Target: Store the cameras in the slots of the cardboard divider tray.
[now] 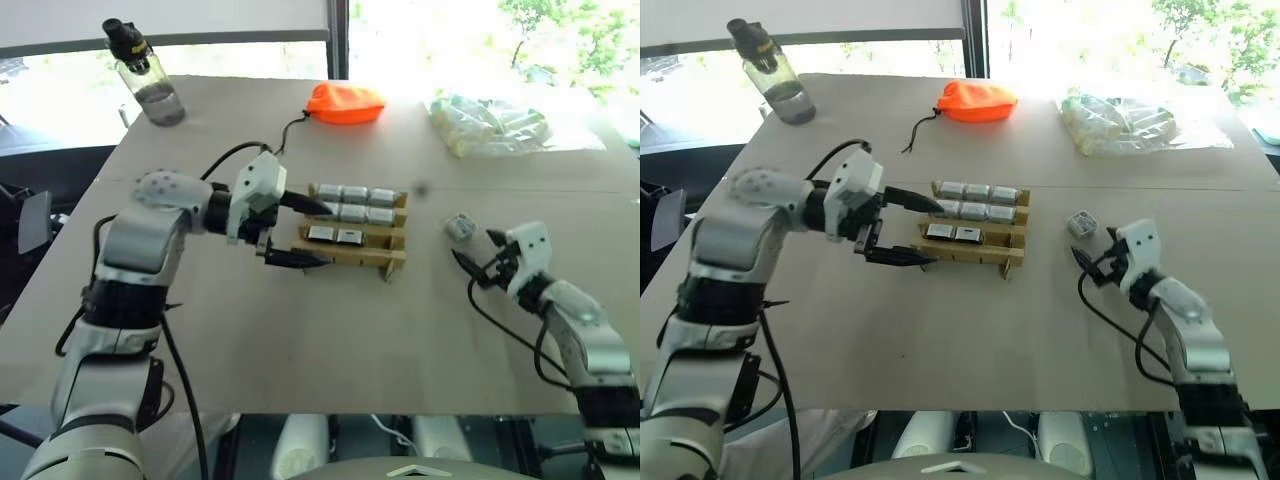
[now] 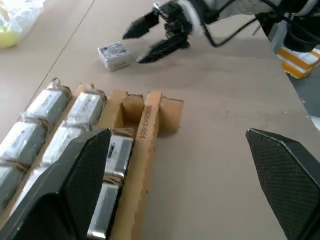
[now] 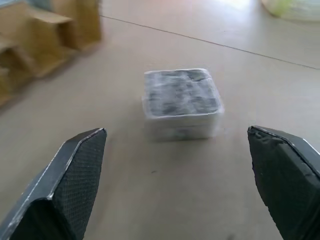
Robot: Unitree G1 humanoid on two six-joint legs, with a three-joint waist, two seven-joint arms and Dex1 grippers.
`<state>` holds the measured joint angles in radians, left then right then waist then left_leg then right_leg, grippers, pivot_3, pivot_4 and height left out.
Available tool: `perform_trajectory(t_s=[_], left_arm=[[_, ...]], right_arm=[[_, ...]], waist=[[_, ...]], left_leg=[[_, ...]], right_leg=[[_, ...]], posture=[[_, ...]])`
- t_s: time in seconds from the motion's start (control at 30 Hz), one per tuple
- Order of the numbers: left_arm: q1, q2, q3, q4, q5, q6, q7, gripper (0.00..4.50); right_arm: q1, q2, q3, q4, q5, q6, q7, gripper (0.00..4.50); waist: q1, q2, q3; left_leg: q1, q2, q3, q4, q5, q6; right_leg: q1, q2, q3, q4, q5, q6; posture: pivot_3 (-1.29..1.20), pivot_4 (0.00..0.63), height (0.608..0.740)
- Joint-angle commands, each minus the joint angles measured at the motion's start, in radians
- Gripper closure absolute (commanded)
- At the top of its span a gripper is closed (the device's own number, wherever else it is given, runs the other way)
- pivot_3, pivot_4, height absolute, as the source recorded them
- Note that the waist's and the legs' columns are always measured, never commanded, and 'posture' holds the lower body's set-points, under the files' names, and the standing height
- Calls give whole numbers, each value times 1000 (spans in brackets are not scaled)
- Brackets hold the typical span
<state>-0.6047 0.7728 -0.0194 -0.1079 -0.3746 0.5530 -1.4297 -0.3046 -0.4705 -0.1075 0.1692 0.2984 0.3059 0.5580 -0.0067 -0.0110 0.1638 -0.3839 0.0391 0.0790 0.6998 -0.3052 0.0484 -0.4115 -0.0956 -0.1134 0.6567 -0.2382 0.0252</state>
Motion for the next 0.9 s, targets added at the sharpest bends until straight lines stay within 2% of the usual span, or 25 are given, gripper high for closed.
perform_trajectory(t_s=[0.03, 0.17, 0.2, 0.27, 0.33, 0.4, 0.47, 0.57, 0.7, 0.9], left_arm=[[28, 27, 56, -97, -54, 51, 62, 30], [60, 45, 66, -140, -82, 76, 104, 30], [65, 48, 66, -146, -85, 76, 113, 0], [70, 53, 64, -151, -91, 75, 126, 0], [57, 50, 48, -131, -85, 64, 137, 0], [37, 43, 26, -98, -75, 47, 139, 0], [14, 33, -13, -71, -64, 39, 130, 0], [-62, -16, -76, -12, -67, 77, 131, 0], [-186, -105, -162, 102, -45, 82, 114, 0], [-352, -241, -267, 304, 52, -16, 108, 0]], right_arm=[[-69, -6, -8, 78, -4, 21, 12, 0], [-96, -12, 28, 100, -21, 2, 71, 0], [-97, -10, 34, 91, -25, -2, 76, 414], [-99, -5, 36, 84, -30, -6, 77, 680], [-91, 1, 44, 70, -38, -44, 90, 1532], [-81, 3, 47, 53, -46, -77, 94, 2612], [-69, -16, 57, 43, -94, -162, 87, 2622], [-42, -104, 121, 33, -278, -454, 71, 2622], [-36, -223, 204, -17, -503, -749, 34, 2622], [-88, -285, 273, -173, -809, -928, -80, 2622]], waist=[[3, 0, 0], [5, 0, 0], [5, 0, 0], [2, 0, 0], [-1, 0, 0], [-3, 0, 0], [-1, 0, 0], [8, 1, 0], [11, 0, 1], [2, 0, 1]], left_leg=[[0, 0, 0, 0, 0, 0], [-1, 0, -1, 0, 0, 0], [-1, 0, -1, 0, 0, 0], [-1, 0, -1, 0, 0, 0], [0, 0, 0, 0, 0, 0], [0, 0, 0, 0, 0, 0], [0, 0, 0, 0, 0, 0], [0, -1, 1, 0, 0, 0], [0, -2, 1, 0, 0, 0], [1, -1, 5, 0, 0, -1]], right_leg=[[0, 0, 0, 0, 0, 0], [0, 0, -1, 0, 0, 0], [0, -1, -1, 0, 0, 0], [0, 0, -1, 0, 0, 0], [0, 0, -1, 0, 0, 0], [0, 0, -2, 1, 0, 0], [0, 0, -2, 1, 0, 0], [0, -1, -3, 0, 0, 0], [0, -1, -3, 0, 0, 1], [-1, 1, -1, 1, 0, 1]], posture=[[0, 150, 726], [0, 150, 726], [0, 150, 726], [0, 150, 726], [0, 150, 726], [0, 150, 726], [0, 150, 726], [0, 150, 726], [0, 150, 726], [0, 150, 726]])
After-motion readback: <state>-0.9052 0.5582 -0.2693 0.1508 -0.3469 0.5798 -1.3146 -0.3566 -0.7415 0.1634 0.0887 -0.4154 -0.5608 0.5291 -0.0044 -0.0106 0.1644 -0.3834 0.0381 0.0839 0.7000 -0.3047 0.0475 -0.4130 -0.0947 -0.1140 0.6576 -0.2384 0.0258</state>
